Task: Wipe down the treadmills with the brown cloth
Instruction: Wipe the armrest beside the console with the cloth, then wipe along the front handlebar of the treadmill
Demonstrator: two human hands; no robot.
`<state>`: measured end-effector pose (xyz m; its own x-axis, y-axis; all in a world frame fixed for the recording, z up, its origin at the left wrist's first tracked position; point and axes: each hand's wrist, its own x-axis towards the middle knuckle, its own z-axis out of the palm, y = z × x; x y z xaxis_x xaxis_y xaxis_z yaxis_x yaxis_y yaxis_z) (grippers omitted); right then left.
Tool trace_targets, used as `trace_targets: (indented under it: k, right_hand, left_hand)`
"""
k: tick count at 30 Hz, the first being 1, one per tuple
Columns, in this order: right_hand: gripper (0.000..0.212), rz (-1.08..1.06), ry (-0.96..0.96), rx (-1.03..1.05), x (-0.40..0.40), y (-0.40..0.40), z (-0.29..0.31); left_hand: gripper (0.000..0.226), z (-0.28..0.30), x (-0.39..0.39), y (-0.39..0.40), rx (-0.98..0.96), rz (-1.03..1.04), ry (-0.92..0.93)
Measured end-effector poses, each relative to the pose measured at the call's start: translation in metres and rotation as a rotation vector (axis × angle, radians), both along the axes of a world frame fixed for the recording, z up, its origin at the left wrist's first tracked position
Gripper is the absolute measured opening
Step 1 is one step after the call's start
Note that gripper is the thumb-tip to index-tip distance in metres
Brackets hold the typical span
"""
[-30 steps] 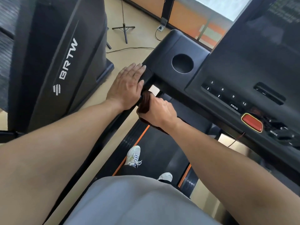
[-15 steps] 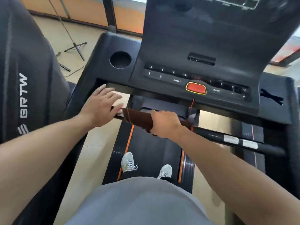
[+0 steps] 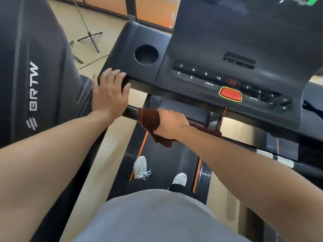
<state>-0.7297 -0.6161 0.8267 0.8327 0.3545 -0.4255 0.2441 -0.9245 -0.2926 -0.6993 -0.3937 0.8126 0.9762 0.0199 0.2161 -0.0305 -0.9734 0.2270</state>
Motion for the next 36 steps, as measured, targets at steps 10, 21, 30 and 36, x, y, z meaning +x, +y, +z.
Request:
trace_targets:
  k: [10,21,30,36]
  right_hand:
    - [0.043,0.079,0.126,0.108,0.052,0.125,-0.004]
    - [0.044,0.060,0.047,-0.135,0.013,0.014,-0.003]
    - [0.053,-0.131,-0.028,-0.243,-0.034,-0.075,0.006]
    - [0.079,-0.375,-0.184,-0.118,-0.063,-0.117,0.024]
  left_hand:
    - [0.047,0.029,0.008,0.021,-0.655,0.100,0.108]
    - [0.034,0.004,0.007,-0.035,-0.455,-0.331,-0.057]
    - [0.026,0.014,0.016,-0.115,-0.237,-0.491,-0.108]
    - [0.076,0.012,-0.001,-0.135,0.161,-0.437,0.640]
